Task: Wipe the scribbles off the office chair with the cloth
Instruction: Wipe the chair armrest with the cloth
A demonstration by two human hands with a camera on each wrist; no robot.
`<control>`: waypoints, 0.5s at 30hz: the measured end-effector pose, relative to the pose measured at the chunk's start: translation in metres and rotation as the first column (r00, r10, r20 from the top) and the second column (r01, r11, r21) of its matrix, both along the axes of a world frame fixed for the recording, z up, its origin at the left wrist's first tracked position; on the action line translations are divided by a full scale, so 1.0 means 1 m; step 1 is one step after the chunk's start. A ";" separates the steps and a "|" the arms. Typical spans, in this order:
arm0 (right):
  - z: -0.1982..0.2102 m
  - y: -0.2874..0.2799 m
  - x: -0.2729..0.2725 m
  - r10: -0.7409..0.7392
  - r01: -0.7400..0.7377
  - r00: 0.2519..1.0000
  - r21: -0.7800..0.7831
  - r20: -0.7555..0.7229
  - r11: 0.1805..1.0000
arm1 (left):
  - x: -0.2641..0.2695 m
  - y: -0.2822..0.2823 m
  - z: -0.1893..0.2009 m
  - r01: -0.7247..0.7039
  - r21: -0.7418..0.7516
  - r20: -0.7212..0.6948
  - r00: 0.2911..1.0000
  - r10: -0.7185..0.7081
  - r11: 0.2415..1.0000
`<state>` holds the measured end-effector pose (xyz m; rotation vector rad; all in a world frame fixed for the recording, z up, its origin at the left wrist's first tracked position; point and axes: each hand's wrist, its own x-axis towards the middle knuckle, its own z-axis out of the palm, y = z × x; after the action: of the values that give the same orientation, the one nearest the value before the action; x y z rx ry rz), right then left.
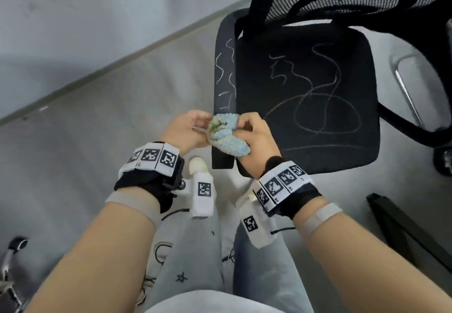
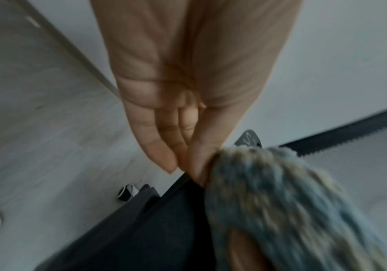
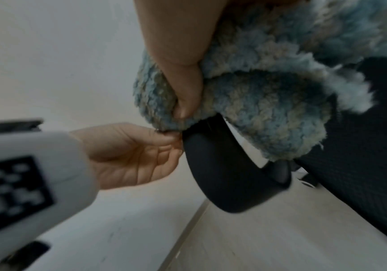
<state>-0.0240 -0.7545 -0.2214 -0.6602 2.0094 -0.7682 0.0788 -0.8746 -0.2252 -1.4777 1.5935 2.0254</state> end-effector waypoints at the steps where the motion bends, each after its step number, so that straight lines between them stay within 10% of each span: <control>1: 0.000 0.005 0.000 0.073 -0.073 0.997 0.006 -0.027 0.997 | -0.001 -0.001 -0.002 0.027 -0.010 0.025 0.999 -0.027 1.000; 4: -0.011 -0.006 -0.014 0.194 -0.193 0.973 0.019 -0.123 0.981 | 0.001 0.002 -0.010 0.056 -0.028 0.077 0.996 -0.054 0.998; 10: -0.023 -0.048 -0.035 -0.104 0.092 0.986 -0.102 -0.128 0.991 | 0.003 -0.001 -0.013 0.038 -0.045 0.030 0.999 -0.036 0.998; 15: -0.016 0.004 -0.007 0.133 -0.134 0.987 -0.007 -0.087 0.991 | 0.001 0.002 -0.012 -0.023 -0.037 -0.011 1.000 0.023 0.999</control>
<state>-0.0314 -0.7501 -0.2372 -0.8394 2.0160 -0.6838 0.0802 -0.8725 -0.2374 -1.5073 1.6340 2.0294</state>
